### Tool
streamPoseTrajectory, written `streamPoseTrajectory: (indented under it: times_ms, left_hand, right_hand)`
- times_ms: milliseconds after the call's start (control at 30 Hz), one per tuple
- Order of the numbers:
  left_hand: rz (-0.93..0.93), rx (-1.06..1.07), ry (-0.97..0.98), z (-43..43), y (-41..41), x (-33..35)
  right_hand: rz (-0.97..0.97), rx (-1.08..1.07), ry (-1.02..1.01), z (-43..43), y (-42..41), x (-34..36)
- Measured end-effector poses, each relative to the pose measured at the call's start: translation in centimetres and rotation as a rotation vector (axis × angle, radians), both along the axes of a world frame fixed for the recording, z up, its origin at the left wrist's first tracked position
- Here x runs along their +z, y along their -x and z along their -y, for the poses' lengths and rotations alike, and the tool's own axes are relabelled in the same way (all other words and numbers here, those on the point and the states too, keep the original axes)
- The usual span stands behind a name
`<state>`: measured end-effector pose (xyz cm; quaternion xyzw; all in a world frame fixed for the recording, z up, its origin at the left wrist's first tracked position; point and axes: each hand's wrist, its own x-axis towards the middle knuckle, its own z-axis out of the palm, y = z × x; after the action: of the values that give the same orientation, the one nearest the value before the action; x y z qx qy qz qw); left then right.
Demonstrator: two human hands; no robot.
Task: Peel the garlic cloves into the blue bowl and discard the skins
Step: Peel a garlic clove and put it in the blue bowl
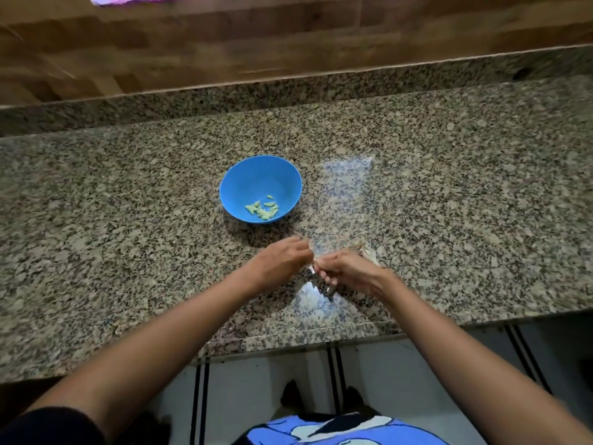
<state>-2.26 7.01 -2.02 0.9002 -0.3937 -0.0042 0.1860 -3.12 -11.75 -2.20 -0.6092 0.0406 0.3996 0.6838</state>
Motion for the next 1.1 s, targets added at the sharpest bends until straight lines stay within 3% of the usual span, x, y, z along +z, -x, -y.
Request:
streamPoseTrajectory:
  times_ms: [67,133,233,300,367,600,833,967,1100]
  left_hand:
    - [-0.486,0.288,0.107,0.6,0.6,0.1]
    - [-0.941,0.505,0.399,1.0,1.0,-0.1]
    - [-1.303,0.721,0.807,1.6,1.3,0.3]
    - [-1.302,0.79,0.87,2.0,2.2,0.4]
    - [-1.18,0.809,0.818,2.1,3.4,0.0]
    - [-0.763,0.761,0.632,3.1,5.1,-1.4]
    - [-0.61,0.71,0.508,3.8,5.3,-1.1]
    - [-0.779,0.764,0.772,4.3,5.8,-0.8]
    - [-0.757,0.743,0.721,4.3,5.4,-0.8]
  right_hand:
    - [0.218,-0.023,0.162,-0.1,0.4,-0.4]
    - [0.469,-0.001,0.409,-0.5,0.9,-0.5]
    - [0.73,-0.035,0.656,-1.3,2.0,-0.7]
    - [0.721,-0.14,0.708,-1.4,2.8,-0.9]
    - [0.703,-0.173,0.771,-1.2,3.5,-1.3]
    - [0.81,-0.051,0.937,-1.1,4.1,-1.6]
    - [0.418,-0.403,0.381,-1.2,3.6,-1.1]
    - [0.305,-0.413,0.24,-1.3,3.8,-0.8]
    - [0.279,-0.506,0.139,-1.4,4.1,-0.9]
